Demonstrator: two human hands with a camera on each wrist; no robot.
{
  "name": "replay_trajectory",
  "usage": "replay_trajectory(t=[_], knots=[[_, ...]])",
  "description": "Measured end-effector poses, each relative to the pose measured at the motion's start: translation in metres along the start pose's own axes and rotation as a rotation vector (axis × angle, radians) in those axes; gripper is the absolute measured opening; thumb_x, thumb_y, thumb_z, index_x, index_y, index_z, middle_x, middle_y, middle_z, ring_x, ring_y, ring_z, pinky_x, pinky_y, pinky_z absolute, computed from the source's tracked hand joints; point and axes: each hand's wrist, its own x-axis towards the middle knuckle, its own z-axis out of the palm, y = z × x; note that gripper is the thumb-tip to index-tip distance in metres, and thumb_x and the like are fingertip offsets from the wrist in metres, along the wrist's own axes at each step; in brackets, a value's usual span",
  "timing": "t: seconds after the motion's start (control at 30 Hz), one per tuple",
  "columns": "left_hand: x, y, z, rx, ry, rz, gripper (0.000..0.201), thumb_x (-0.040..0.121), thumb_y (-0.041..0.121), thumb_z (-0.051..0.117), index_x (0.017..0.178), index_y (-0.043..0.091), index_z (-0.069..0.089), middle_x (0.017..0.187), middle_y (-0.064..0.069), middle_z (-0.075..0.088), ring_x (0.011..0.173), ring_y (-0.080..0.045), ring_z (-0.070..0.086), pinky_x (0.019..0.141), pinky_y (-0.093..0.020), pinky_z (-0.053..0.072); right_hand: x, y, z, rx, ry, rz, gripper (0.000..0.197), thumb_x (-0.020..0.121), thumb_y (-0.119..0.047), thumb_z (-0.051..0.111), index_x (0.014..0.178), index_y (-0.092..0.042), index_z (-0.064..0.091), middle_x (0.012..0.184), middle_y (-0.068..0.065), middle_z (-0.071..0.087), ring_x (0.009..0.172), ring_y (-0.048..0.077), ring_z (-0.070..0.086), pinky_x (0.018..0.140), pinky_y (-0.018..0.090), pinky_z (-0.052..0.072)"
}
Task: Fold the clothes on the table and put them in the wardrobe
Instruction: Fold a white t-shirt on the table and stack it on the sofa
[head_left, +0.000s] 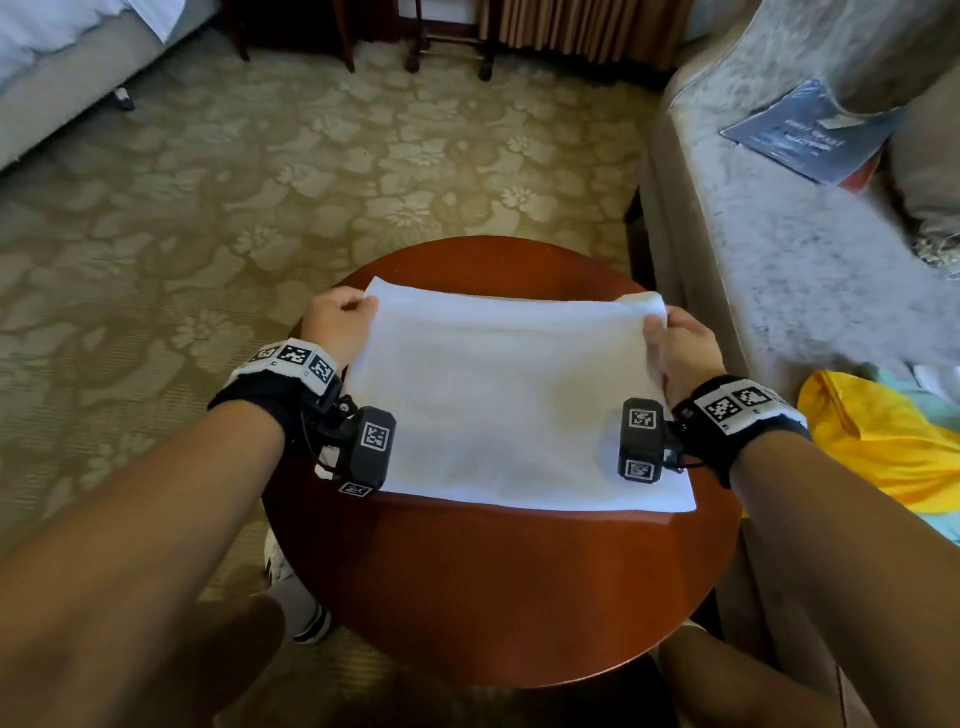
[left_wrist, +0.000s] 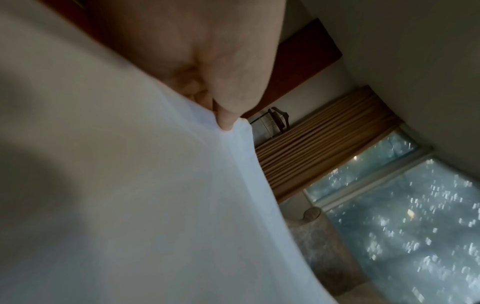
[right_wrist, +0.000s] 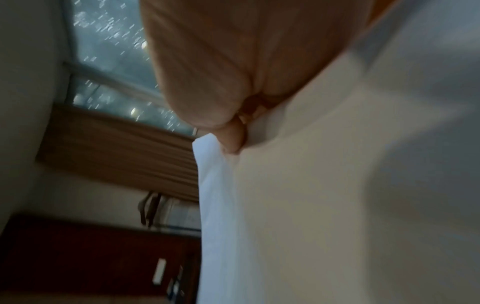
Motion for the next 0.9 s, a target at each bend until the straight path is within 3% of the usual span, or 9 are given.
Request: replay_trajectory(t=[0.13,0.2,0.3,0.4,0.53,0.6,0.7,0.8,0.9], knots=[[0.003,0.01,0.0,-0.278,-0.008,-0.093,0.021,0.093,0.018,0.06,0.073,0.023,0.063,0.084,-0.005,0.06,0.082,-0.02,0.053,0.076,-0.032,0.044,0.007,-0.003,0.001,0.172,-0.033,0.041,0.022,0.099,-0.011,0.048,0.099,-0.021,0.068,0.096,0.008,0.071,0.084,0.027,0.067,0.076,0.038,0.057],[0.003,0.012,0.0,-0.243,0.025,-0.051,0.016,0.092,0.015,0.061,0.078,0.018,0.065,0.087,-0.008,0.061,0.083,-0.019,0.053,0.076,-0.029,0.043,0.008,0.0,0.005,0.021,0.075,-0.03,0.02,0.092,-0.01,0.051,0.1,-0.02,0.067,0.087,0.004,0.069,0.082,0.026,0.065,0.072,0.032,0.054],[0.004,0.007,-0.002,-0.022,0.02,0.035,0.009,0.088,0.013,0.065,0.097,0.013,0.069,0.098,-0.009,0.069,0.095,-0.021,0.062,0.087,-0.03,0.049,0.0,0.006,0.008,-0.193,0.204,-0.107,0.029,0.087,-0.02,0.055,0.115,-0.025,0.062,0.099,-0.004,0.065,0.092,0.019,0.061,0.08,0.029,0.049],[0.0,0.006,-0.009,0.078,0.026,0.009,0.015,0.082,0.012,0.069,0.092,0.021,0.064,0.101,-0.006,0.069,0.102,-0.024,0.064,0.094,-0.037,0.052,-0.004,0.002,0.006,-0.245,0.161,-0.14,0.046,0.089,-0.026,0.066,0.133,-0.025,0.051,0.116,-0.007,0.06,0.103,0.013,0.056,0.086,0.025,0.041],[-0.017,0.009,-0.019,0.166,0.06,0.034,0.018,0.085,0.011,0.066,0.102,0.015,0.065,0.108,-0.003,0.066,0.105,-0.021,0.061,0.092,-0.032,0.049,-0.014,-0.01,0.001,-0.36,0.123,-0.234,0.055,0.089,-0.028,0.068,0.141,-0.026,0.048,0.141,-0.003,0.053,0.128,0.017,0.051,0.105,0.029,0.039],[-0.031,0.014,-0.024,0.254,0.069,0.094,0.02,0.087,0.012,0.065,0.108,0.012,0.065,0.108,-0.003,0.064,0.103,-0.022,0.059,0.089,-0.031,0.047,-0.029,-0.014,0.004,-0.459,0.032,-0.341,0.045,0.091,-0.024,0.065,0.135,-0.029,0.054,0.147,-0.005,0.047,0.135,0.018,0.045,0.113,0.036,0.036],[-0.049,0.023,-0.028,0.267,0.038,0.157,0.017,0.085,0.008,0.064,0.099,0.017,0.066,0.091,-0.006,0.06,0.087,-0.024,0.056,0.082,-0.03,0.047,-0.048,-0.016,0.014,-0.701,-0.296,-0.345,0.037,0.095,-0.018,0.06,0.129,-0.032,0.06,0.156,-0.006,0.035,0.146,0.019,0.028,0.12,0.039,0.023],[-0.064,0.03,-0.027,0.28,-0.09,0.153,0.016,0.082,0.004,0.062,0.082,0.02,0.06,0.083,-0.009,0.058,0.079,-0.026,0.054,0.077,-0.031,0.048,-0.061,-0.012,0.022,-1.086,-0.569,-0.209,0.062,0.097,-0.024,0.058,0.151,-0.036,0.032,0.166,-0.002,0.003,0.153,0.024,0.001,0.123,0.046,0.006],[-0.082,0.03,-0.025,0.352,-0.179,0.167,0.014,0.084,0.004,0.06,0.072,0.009,0.056,0.082,-0.004,0.056,0.079,-0.022,0.051,0.074,-0.029,0.043,-0.069,-0.013,0.022,-1.192,-0.576,-0.129,0.071,0.098,-0.034,0.056,0.156,-0.038,0.014,0.166,0.001,-0.009,0.152,0.029,-0.011,0.122,0.052,-0.003]])
